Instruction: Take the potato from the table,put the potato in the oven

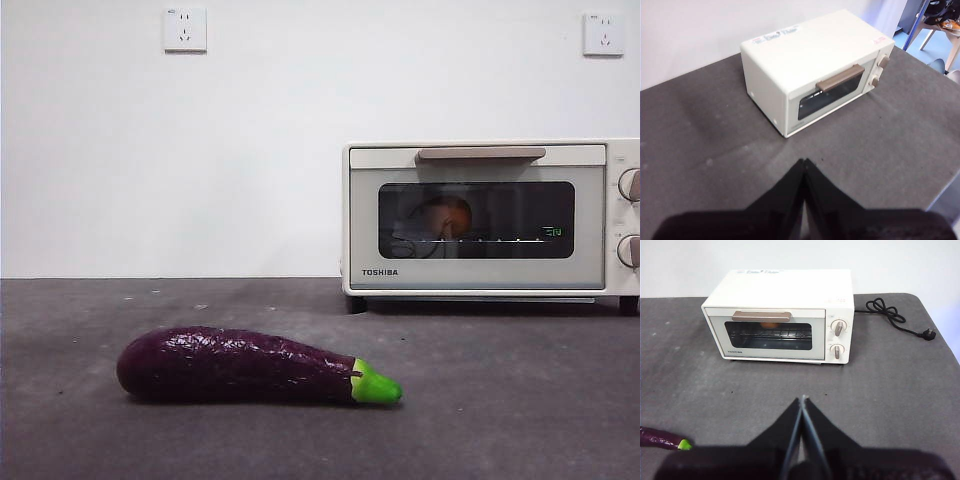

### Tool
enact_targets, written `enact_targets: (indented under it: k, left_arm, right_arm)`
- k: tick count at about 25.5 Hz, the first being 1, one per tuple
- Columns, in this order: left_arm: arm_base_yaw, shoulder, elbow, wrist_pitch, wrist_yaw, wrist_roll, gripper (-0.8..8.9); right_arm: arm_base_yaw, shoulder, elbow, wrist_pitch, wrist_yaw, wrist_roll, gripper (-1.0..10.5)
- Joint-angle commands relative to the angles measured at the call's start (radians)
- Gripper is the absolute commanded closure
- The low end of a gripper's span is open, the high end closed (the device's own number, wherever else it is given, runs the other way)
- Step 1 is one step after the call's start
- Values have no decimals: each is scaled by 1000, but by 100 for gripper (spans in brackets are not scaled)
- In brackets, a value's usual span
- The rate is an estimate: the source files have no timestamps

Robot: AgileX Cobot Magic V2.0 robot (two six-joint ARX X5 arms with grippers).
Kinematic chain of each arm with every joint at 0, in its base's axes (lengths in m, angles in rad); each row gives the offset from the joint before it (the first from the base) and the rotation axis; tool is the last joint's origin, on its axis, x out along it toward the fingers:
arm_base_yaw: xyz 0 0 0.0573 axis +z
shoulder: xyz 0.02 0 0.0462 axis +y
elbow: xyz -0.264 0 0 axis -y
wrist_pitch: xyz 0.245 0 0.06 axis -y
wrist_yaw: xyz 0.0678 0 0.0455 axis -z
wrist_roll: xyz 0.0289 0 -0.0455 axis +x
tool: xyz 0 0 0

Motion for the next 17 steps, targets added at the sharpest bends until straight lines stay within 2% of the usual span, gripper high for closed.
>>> enact_targets:
  k: [1,14,17]
  left_arm:
    - [-2,-23,0,-9,-4,15,818]
    - [1,11,0,-7,-6,16,818]
    - [32,16,0,-3,-11,91,818]
  right_arm:
    - [1,2,2,-21,0,8,946]
    - [1,2,2,-21,0,8,946]
    - [1,2,2,-21,0,8,946]
